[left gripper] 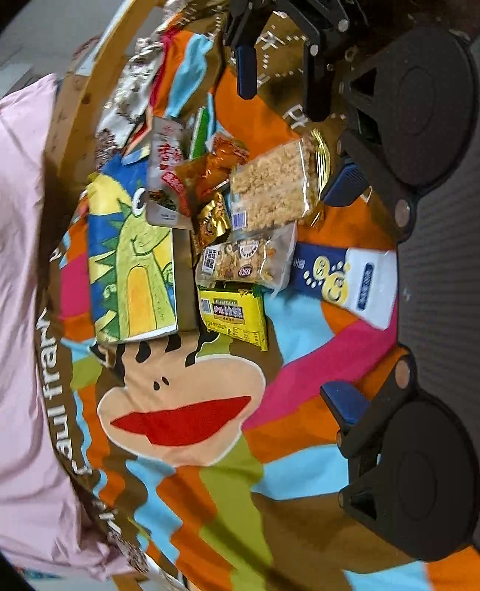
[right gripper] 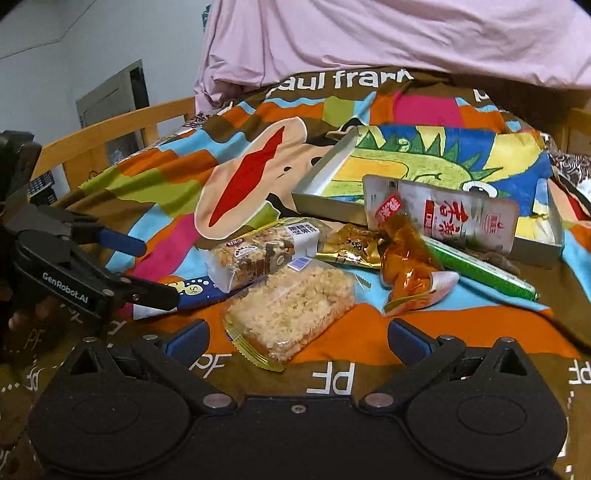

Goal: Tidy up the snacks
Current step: 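Grasp the blue Se Ca stick with the left tool while the right grasps the rice bar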

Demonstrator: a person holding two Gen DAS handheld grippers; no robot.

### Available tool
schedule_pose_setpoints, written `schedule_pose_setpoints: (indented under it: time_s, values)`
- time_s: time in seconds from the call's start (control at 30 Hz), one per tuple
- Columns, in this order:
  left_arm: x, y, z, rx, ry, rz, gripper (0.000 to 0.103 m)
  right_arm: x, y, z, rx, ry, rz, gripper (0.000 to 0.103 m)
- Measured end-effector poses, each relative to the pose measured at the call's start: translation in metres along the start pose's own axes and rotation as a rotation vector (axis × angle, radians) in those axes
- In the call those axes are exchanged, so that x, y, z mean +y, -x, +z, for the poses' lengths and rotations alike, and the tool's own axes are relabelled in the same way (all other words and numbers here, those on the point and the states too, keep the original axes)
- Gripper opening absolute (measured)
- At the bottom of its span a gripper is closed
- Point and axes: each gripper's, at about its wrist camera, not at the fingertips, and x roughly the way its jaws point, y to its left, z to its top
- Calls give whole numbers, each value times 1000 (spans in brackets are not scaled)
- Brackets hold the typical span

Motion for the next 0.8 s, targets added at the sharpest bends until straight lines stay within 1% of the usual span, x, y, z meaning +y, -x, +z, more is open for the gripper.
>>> schedule_pose_setpoints:
  time_s: [0.13, 0.23, 0.3, 0.33, 0.47, 0.5, 0.53, 0.57, 0.6, 0.63, 0.67, 0.73, 0.8]
  values:
    - [2, -11, 10, 37, -61, -20, 102, 6, -12, 0, 11, -8, -37, 102]
    - [-1, -18, 15, 66, -114, -31, 98, 15, -22, 0, 30, 20, -51, 102]
    - [-3, -22, 17, 87, -148, -51, 91, 25, -31, 0, 44, 52, -74, 102]
    - [-4, -24, 18, 98, -163, -60, 89, 29, -35, 1, 50, 65, -87, 102]
    - [-8, -32, 21, 132, -192, -75, 78, 41, -54, 4, 77, 115, -129, 101]
    - [-8, -34, 21, 138, -190, -85, 74, 44, -57, 4, 79, 129, -146, 99]
    - [-8, -35, 21, 146, -187, -89, 72, 45, -58, 4, 79, 139, -156, 92]
    - [-8, -38, 22, 155, -185, -89, 69, 45, -58, 3, 78, 140, -153, 89]
    - [-9, -39, 22, 160, -187, -85, 66, 44, -58, 3, 77, 137, -151, 89]
    - [-9, -41, 22, 164, -189, -78, 63, 44, -56, 2, 74, 136, -145, 85]
    - [-9, -42, 22, 166, -188, -70, 59, 44, -54, 0, 74, 138, -143, 83]
    - [-9, -43, 21, 168, -173, -68, 57, 42, -47, -2, 73, 136, -133, 79]
    - [-10, -41, 20, 166, -167, -67, 50, 39, -40, -5, 77, 129, -119, 76]
